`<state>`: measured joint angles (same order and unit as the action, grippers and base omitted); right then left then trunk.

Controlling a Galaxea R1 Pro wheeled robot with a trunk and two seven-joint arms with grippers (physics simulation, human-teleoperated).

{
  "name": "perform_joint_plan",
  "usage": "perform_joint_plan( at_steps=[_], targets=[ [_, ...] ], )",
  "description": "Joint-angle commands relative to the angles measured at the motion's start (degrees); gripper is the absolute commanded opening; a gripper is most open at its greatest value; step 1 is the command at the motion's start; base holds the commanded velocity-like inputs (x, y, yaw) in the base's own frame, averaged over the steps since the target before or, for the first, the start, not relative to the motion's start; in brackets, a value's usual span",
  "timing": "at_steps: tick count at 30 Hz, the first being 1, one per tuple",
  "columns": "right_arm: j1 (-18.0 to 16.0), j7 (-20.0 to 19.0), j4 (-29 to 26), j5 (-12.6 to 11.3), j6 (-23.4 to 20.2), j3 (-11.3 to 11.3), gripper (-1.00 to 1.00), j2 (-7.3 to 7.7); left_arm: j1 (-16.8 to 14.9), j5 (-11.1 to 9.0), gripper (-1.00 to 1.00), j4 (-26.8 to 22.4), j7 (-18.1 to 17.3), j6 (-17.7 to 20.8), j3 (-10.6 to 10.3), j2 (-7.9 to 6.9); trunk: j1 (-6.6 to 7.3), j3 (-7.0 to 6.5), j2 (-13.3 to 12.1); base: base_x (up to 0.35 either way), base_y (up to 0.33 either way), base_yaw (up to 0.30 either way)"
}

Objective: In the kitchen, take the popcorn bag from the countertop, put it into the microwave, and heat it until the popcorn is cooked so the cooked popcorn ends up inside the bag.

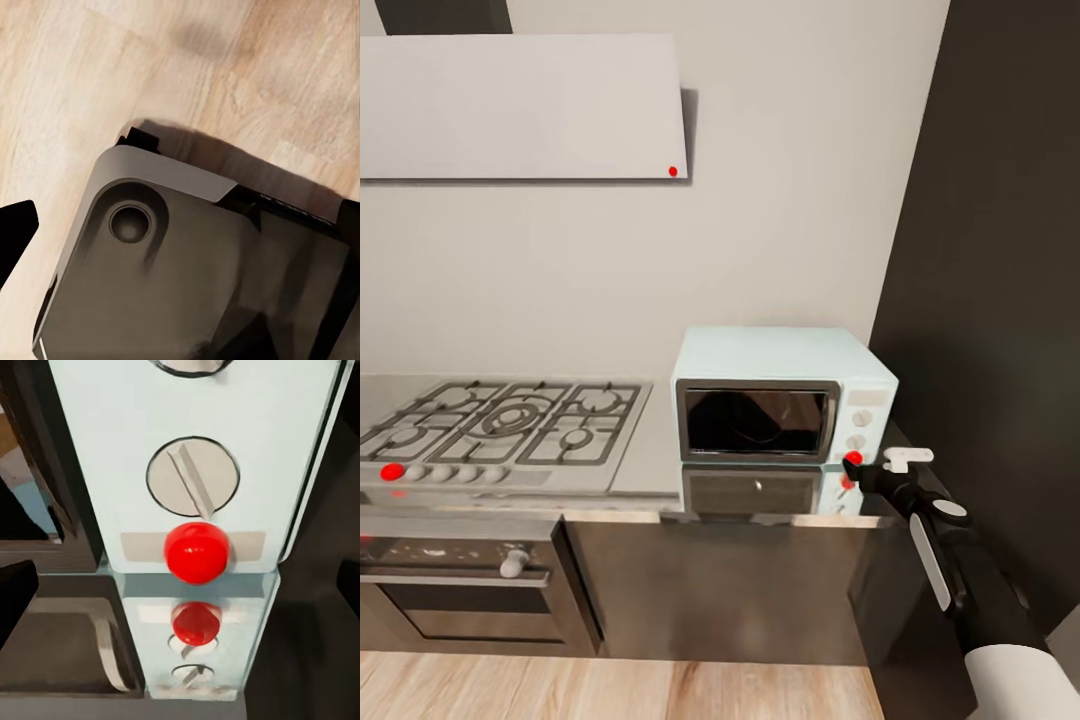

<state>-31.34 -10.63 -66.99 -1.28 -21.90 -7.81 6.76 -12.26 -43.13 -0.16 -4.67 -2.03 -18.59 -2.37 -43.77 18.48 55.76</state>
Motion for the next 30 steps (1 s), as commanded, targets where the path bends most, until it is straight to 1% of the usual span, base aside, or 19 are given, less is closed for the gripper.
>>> perform_joint_plan(
  at_steps=[1,4,6,7,24,30],
  targets=[
    [0.0,-0.3,0.0,-0.1,-0.3,-0.1,1.0,-0.05,0.0,-0.6,1.0,0.1,-0.3,-0.2,-0.5,0.0,-0.02,0.07,0.0,0.119,0.0,0.0],
    [0.0,-0.3,0.7,-0.1,-0.3,-0.1,1.0,-0.05,0.0,-0.6,1.0,0.1,-0.3,-0.2,-0.5,-0.01,-0.02,0.07,0.0,0.042,0.0,0.0],
    [0.0,-0.3,2.4,0.1,-0.3,-0.1,1.0,0.06,0.0,-0.6,1.0,0.1,-0.3,-0.3,-0.5,-0.01,-0.02,0.07,0.0,0.009,0.0,0.0],
    [0.0,-0.3,2.8,0.1,-0.3,-0.1,-1.0,0.07,0.0,-0.6,1.0,0.1,-0.3,-0.3,-0.5,-0.01,-0.02,0.07,0.0,0.003,0.0,0.0],
    [0.0,-0.2,3.2,0.1,-0.4,-0.3,-1.0,0.1,0.0,-0.7,1.0,0.1,-0.3,-0.3,-0.4,-0.01,-0.02,0.07,0.0,0.001,0.0,0.0],
    [0.0,-0.1,3.3,0.0,-0.2,-0.2,-1.0,0.09,0.0,-0.6,1.0,0.1,-0.3,-0.3,-0.5,-0.01,-0.02,0.07,0.0,0.107,0.0,0.0]
  ],
)
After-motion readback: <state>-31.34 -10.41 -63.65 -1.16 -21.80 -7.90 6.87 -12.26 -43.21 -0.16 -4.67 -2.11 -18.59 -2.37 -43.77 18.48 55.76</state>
